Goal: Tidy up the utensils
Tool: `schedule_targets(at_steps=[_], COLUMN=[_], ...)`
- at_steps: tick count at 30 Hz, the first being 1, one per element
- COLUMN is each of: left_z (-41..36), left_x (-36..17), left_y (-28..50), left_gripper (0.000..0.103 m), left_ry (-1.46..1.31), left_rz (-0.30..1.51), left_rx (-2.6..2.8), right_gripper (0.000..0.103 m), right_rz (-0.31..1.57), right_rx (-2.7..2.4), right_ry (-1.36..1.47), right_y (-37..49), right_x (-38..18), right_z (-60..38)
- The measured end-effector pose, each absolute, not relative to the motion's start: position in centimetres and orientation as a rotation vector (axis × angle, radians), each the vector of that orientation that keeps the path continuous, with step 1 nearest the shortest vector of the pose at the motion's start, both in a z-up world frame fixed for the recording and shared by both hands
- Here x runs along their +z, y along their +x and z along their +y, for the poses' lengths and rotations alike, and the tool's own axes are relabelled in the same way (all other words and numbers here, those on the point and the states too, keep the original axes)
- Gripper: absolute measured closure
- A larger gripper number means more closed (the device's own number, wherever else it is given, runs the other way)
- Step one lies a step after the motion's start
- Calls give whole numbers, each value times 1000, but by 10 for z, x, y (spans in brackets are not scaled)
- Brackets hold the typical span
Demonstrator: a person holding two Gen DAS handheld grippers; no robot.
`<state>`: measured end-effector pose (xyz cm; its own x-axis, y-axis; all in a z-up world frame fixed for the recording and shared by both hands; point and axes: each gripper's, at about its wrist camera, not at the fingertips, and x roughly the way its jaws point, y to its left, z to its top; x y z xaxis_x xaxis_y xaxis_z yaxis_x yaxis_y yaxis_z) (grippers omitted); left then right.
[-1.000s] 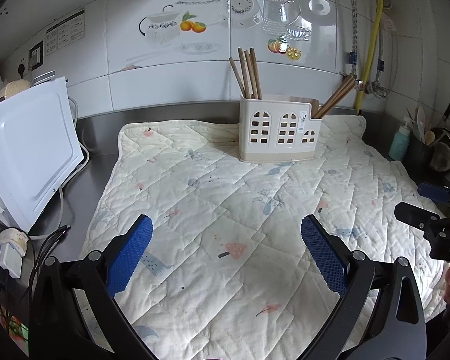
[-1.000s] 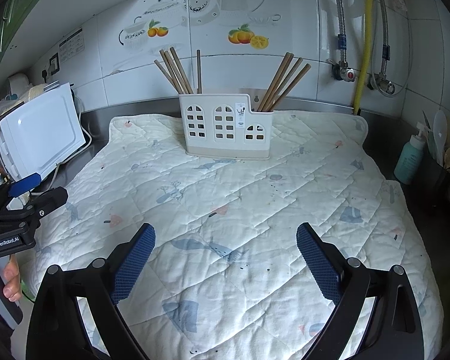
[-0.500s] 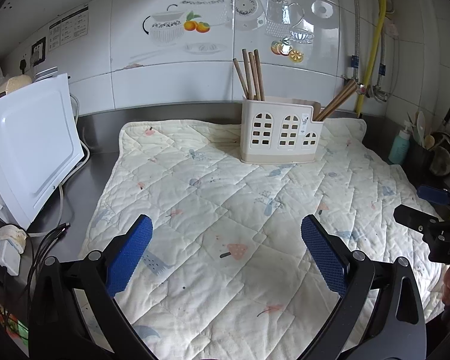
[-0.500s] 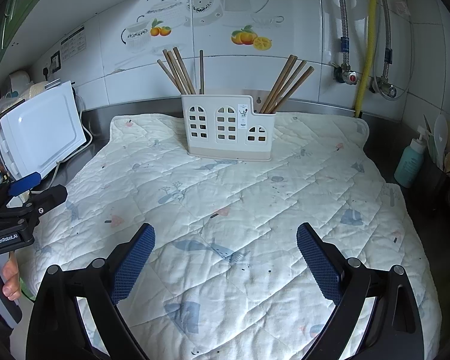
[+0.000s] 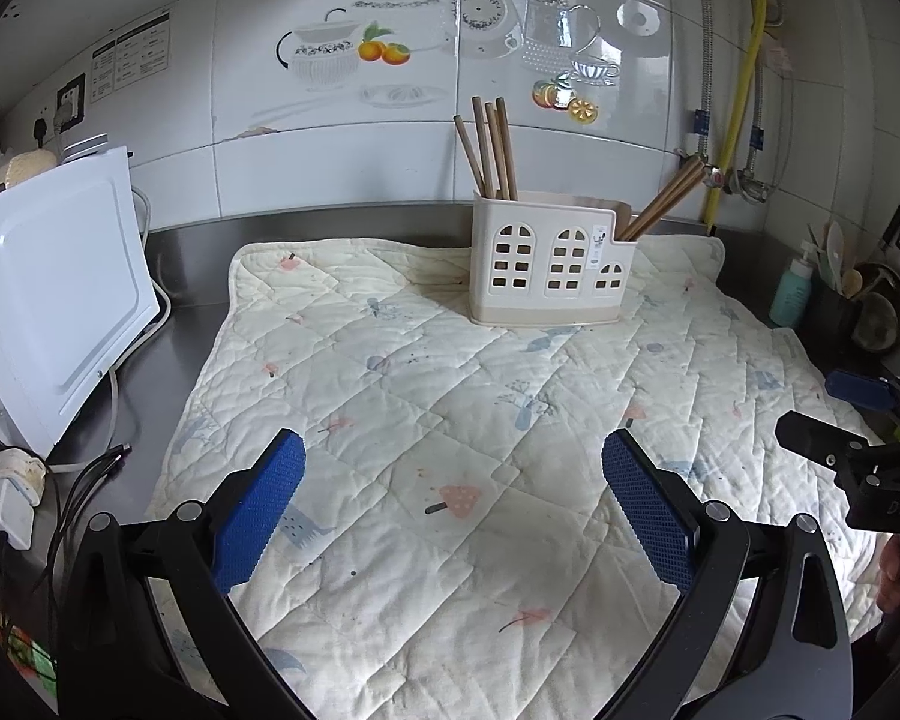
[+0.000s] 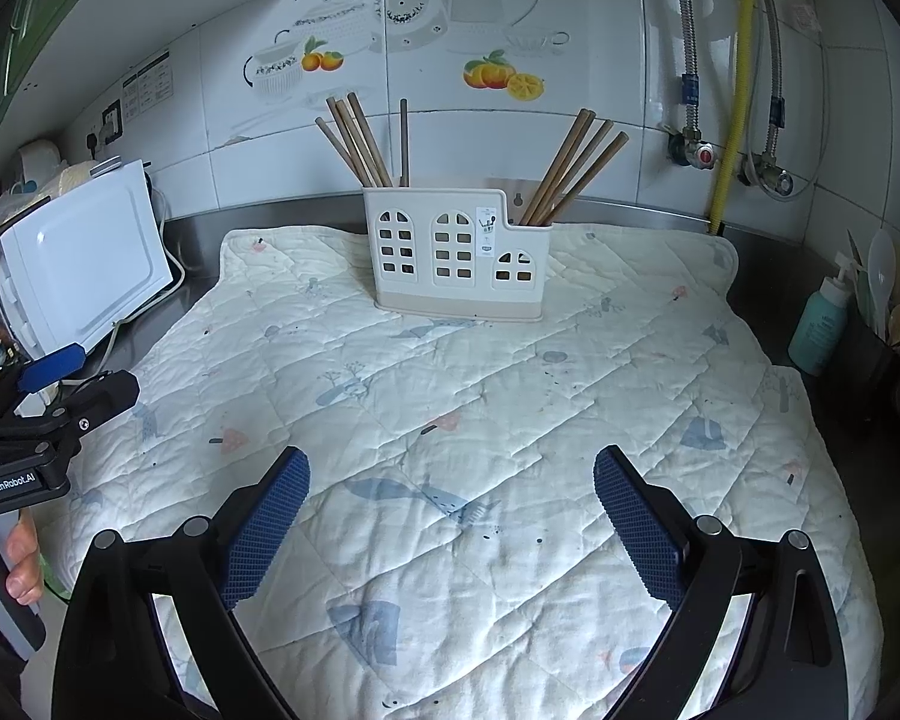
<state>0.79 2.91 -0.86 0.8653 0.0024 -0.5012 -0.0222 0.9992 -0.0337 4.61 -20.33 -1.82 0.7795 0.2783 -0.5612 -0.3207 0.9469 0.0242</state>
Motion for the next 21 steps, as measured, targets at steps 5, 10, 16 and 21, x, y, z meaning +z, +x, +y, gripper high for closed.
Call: schedule_targets(at_steps=[5,10,16,21], left_z=[27,24,24,24], left_x=[-8,-8,-9,-9], left_y=[7,6,6,9], left_gripper=[5,5,5,5], left_ry=[-46,-56,-59,-71], left_rz=[519,512,514,528], left_rx=[1,-11,-18,-19], right_gripper=[10,10,10,10], right_rz=[595,595,596,599], right_rx=[322,323,322,321], right_ry=[-74,-74,-72,-72], right_y=[46,46,46,46], right_x=[-19,-19,-20,-22], right_z=[-203,-203,-203,-203])
